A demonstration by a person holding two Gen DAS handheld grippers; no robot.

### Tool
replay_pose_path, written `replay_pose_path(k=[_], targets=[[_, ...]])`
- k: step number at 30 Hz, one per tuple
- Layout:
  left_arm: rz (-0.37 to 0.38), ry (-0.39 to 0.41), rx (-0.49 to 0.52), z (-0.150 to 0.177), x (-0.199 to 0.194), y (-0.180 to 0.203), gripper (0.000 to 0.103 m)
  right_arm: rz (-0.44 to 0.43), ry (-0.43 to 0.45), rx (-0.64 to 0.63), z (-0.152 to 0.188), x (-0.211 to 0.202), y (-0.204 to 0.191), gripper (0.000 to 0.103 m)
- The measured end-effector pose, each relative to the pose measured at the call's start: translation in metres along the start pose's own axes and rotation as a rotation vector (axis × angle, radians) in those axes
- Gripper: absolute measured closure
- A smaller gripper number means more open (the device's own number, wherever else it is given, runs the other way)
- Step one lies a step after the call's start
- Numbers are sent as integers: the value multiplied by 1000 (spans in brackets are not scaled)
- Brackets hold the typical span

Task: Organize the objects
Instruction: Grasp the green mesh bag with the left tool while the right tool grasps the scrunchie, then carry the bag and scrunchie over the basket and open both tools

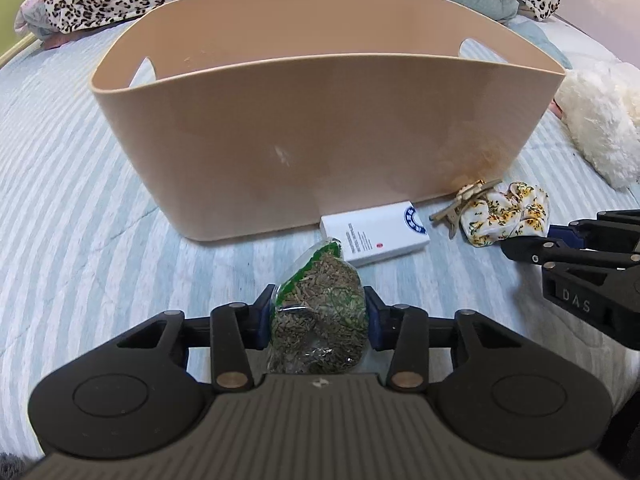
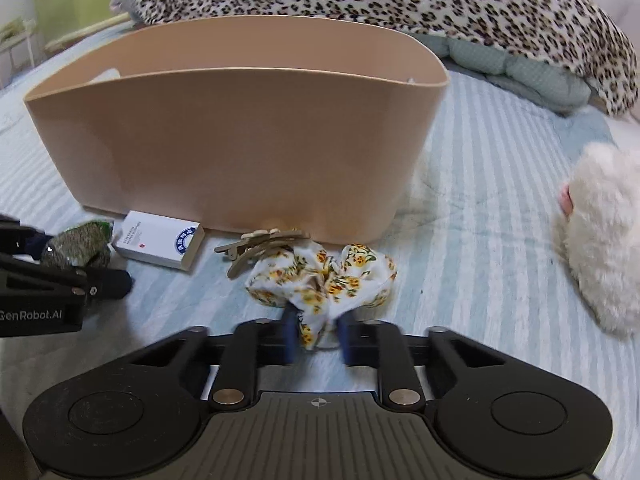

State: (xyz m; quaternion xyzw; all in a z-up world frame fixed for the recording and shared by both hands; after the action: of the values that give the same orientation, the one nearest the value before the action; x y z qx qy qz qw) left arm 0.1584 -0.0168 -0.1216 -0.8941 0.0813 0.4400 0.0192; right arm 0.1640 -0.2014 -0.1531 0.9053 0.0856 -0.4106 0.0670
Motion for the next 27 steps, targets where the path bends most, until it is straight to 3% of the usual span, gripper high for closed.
replay_pose_path(k=[6,11,19,27], targets=[[2,-2,-36,9,-22,0,59,16,5,47,6,-17,8,93],[-22,47,-10,2,-48,-6,59,22,47,101,3,-42,18,93],[-37,155,15,-26,-85,-2,59,11,167,143,-15,-97,24,93],[-51,274,22,-57,-120,-4,59,-9,306,141,-55,-139,25,93]])
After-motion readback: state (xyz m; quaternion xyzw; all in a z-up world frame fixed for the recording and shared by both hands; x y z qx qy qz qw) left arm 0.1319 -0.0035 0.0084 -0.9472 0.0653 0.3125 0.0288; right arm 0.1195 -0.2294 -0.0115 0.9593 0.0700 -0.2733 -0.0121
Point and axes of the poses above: each gripper's, at about its wrist camera, not at the fingertips, and x roughly the way its jaws point, y to its right, z to its underside, the point moved 7 cm from there along x, roughly the way its jaws point, and after that the axes turned 3 degrees about y, right-handed, at the moved point
